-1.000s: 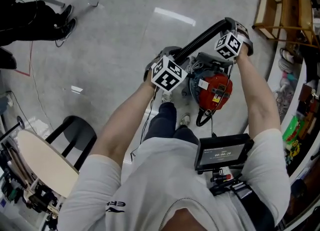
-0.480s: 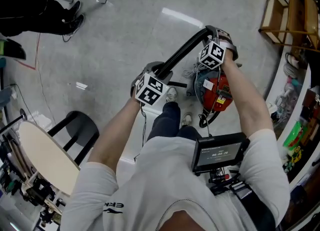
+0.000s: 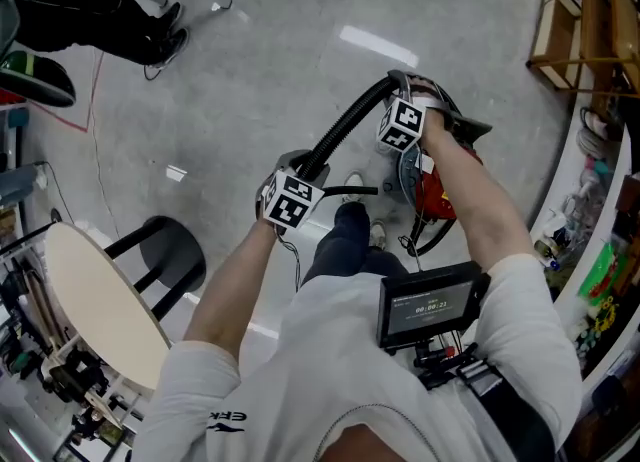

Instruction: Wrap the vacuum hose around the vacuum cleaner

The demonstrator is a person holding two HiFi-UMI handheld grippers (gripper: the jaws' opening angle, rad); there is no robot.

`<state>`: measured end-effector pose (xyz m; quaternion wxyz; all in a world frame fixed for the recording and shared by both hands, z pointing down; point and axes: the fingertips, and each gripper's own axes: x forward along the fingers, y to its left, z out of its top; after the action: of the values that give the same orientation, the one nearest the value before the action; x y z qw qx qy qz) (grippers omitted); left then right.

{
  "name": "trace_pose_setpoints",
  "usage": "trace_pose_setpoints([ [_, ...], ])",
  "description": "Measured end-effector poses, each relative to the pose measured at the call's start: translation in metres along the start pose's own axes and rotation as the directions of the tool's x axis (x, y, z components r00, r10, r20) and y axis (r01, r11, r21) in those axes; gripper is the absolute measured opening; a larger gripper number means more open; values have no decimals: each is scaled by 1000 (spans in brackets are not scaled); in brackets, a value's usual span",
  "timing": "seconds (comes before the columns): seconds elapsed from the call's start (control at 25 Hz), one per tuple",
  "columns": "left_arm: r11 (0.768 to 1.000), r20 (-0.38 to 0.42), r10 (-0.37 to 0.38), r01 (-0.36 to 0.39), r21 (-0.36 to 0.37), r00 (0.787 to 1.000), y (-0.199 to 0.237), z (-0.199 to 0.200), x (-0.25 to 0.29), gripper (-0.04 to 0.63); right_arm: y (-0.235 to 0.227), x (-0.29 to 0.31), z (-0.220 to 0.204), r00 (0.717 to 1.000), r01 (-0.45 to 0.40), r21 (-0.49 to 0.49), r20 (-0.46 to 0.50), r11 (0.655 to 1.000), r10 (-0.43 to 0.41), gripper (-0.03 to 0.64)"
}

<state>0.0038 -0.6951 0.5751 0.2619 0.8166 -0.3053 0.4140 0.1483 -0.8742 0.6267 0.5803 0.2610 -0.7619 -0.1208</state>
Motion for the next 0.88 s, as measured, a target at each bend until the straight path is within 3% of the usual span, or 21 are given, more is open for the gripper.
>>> trace_pose_setpoints([
  [0.24, 995, -34, 43, -46, -93, 999, -20, -40, -12, 175, 30, -34, -13, 1000, -15, 54, -8, 998, 16, 193],
  [0.4, 993, -38, 58, -62, -105, 998, -34, -53, -21, 175, 56, -69, -24, 999, -47, 121, 24, 992, 45, 193],
  [0.68, 986, -59, 93, -101, -134, 994, -71, -77, -34, 173, 148, -148, -41, 986, -129, 203, 132, 971, 103, 192],
  [0.88, 980, -23, 127, -129, -152, 992, -95, -82, -46, 173, 220, -206, -33, 961, -211, 245, 227, 946, 156, 192],
])
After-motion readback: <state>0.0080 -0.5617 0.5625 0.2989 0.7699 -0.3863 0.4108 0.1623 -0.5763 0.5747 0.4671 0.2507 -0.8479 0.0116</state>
